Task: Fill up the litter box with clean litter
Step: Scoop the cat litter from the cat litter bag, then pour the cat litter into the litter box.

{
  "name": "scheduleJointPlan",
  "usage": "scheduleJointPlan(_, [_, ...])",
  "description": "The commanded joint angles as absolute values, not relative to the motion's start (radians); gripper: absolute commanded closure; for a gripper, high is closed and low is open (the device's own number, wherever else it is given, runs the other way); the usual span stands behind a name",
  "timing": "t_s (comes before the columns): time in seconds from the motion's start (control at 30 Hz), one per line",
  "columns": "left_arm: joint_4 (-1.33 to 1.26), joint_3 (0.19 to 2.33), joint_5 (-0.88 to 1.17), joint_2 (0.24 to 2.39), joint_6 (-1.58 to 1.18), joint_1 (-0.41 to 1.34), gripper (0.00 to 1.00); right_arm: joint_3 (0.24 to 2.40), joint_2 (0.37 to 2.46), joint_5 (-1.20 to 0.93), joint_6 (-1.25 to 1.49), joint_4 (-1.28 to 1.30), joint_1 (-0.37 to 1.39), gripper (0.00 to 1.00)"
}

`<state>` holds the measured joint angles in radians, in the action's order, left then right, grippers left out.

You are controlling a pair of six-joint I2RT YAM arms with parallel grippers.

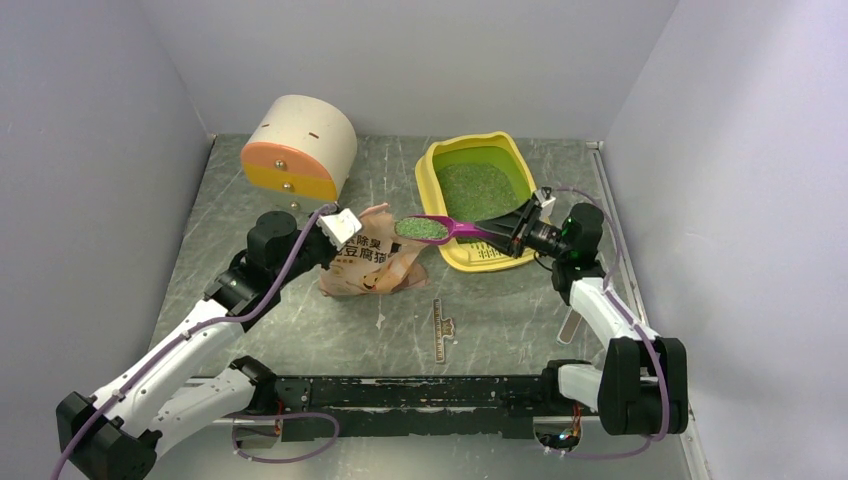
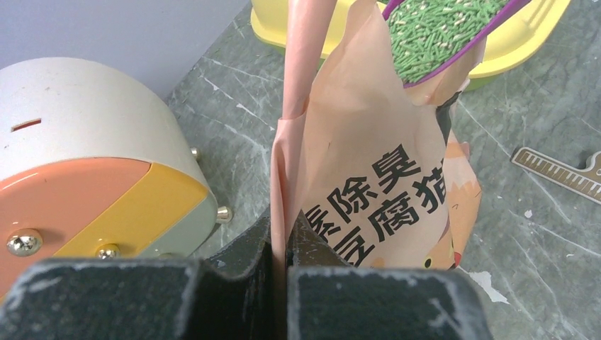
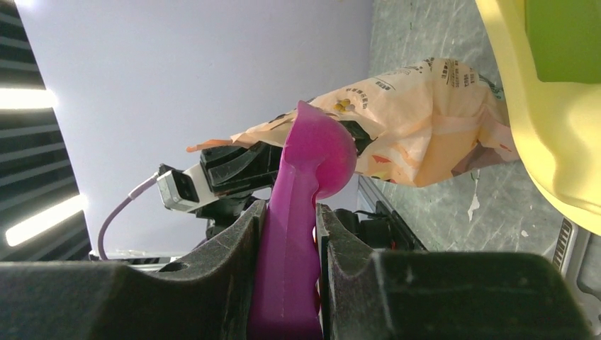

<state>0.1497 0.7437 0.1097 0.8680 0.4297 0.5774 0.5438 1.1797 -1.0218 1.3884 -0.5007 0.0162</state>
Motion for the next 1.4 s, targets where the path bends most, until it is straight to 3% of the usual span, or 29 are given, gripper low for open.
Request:
scheduleJointPlan(0.0, [0.092, 0.8, 0.071, 0.859, 0.409, 0.572, 0.95, 0.574, 1.141, -1.044, 1.386, -0.495, -0.03, 1.0])
scheduleJointPlan(0.53, [0.078, 0.796, 0.091, 0.882, 0.394, 0.572, 0.95, 0.59, 1.105, -1.076, 1.502, -0.596, -0.139, 1.0])
scheduleJointPlan(0.87, [0.092, 0.796, 0.107, 0.873, 0.391, 0.572, 0.95, 0.621, 1.152, -1.068, 1.408, -0.521, -0.278, 1.0])
scheduleJointPlan(1.37, [0.123, 0.802, 0.188, 0.852, 0.391, 0.572, 0.95, 0.717, 1.292, -0.773, 1.14, -0.295, -0.339, 1.0])
